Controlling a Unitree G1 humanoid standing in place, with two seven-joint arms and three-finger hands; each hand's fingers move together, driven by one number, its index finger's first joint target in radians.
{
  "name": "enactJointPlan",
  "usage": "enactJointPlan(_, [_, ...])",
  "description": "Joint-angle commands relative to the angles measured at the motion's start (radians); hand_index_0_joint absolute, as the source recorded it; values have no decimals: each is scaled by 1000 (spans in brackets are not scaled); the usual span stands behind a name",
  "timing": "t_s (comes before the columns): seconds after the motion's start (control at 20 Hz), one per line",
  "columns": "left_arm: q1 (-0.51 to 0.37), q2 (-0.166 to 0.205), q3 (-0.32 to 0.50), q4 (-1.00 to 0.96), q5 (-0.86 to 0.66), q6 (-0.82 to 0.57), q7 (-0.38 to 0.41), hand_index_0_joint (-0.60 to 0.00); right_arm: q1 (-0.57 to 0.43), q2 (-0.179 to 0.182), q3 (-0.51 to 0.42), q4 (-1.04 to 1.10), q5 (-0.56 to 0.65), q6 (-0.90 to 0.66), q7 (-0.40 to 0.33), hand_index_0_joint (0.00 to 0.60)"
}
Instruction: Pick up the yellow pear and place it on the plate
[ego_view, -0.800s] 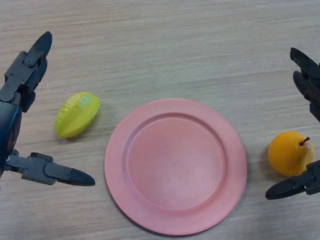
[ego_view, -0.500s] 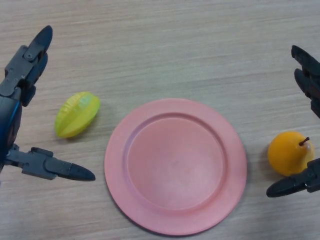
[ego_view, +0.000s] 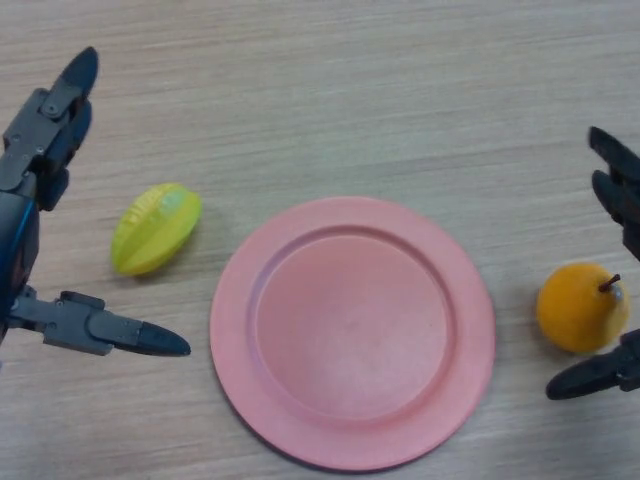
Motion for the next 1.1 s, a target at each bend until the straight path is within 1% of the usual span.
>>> enactJointPlan(0.05, [-20,37,47,-70,-21,-112,49,0,-48,-50,-73,46,55,-218,-68,0])
enactJointPlan(0.2, [-16,33,37,-89,18,-110,46,0,-78,-73,-71,172,51,-300,-110,0])
enactJointPlan(0.3, [-19,32,44,-95,14,-119,48,0,-106,-92,-70,295,32,-388,-145,0])
enactJointPlan(0.35, [-23,35,48,-97,2,-116,48,0,-130,-106,-64,384,30,-440,-176,0])
enactJointPlan(0.45, [-25,38,52,-99,-3,-116,47,0,-151,-119,-49,482,37,-474,-195,0])
enactJointPlan(0.65, [-13,32,59,-98,-22,-102,48,0,-181,-129,-21,641,22,-536,-225,0])
enactJointPlan(0.8, [-13,34,67,-95,-22,-109,51,0,-192,-121,4,695,3,-521,-262,0])
enactJointPlan(0.85, [-15,35,69,-99,-25,-109,53,0,-197,-111,22,715,-31,-523,-301,0])
enactJointPlan(0.9, [-16,35,74,-102,-38,-108,53,0,-198,-105,30,711,-35,-510,-311,0])
enactJointPlan(1.0, [-17,38,96,-98,-82,-125,56,0,-202,-87,47,690,-21,-461,-322,0])
enactJointPlan(1.05, [-17,38,101,-89,-95,-138,64,0,-208,-80,51,677,-13,-413,-335,0])
enactJointPlan(1.1, [-18,38,100,-88,-97,-140,67,0,-209,-79,51,676,-13,-405,-339,50])
